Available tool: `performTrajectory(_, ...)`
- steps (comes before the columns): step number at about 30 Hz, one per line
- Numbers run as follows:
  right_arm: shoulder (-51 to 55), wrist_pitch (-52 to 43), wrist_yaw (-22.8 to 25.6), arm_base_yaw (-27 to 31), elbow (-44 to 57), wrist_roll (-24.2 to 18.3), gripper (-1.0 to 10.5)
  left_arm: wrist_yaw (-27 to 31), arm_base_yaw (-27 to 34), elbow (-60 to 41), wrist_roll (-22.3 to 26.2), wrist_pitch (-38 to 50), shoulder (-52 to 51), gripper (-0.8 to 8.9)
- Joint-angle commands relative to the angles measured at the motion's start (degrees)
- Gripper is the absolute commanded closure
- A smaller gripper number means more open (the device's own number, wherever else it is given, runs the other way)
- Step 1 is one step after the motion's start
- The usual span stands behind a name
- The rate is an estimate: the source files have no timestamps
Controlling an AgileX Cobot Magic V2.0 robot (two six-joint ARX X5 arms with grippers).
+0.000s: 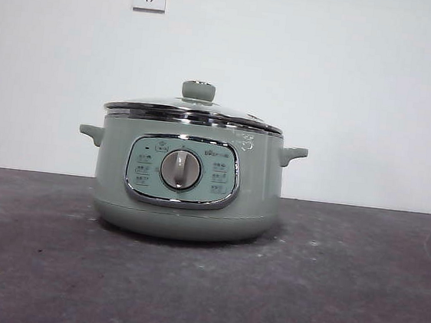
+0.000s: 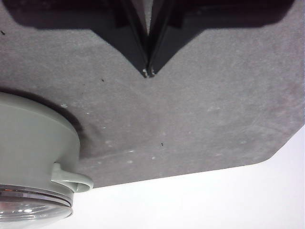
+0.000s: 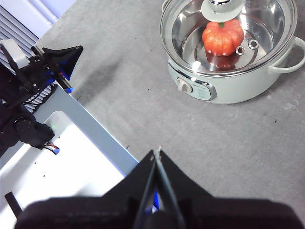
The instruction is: Pick up the pumpkin,open the lid,put the pumpkin in the pot,close the lid
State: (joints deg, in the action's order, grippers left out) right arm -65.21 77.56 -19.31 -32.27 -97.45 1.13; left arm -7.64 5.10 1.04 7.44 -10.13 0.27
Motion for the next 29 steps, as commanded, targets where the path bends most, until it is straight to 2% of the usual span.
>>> performTrajectory(1,0.11,0.90,0.15,-0.04,0.13,0.46,9.4,0.09,0.20,-0.87,-0.37,-0.11,-0.07,8.17)
performTrajectory(21,0.11,0.90,0.13,0.04,0.13,0.44,9.4,0.07,0.17,-0.87,-0.37,-0.04,-0.07,8.17)
performTrajectory(24,1.49,-0.90,0.61,2.19,0.13,-4.70,9.4,0.07,0.17,-0.87,-0.37,-0.04,-0.07,8.17)
performTrajectory(29,6.62,-11.96,-0.57,9.53,1.22,-5.31,9.4,0.07,0.17,-0.87,-0.37,-0.04,-0.07,8.17)
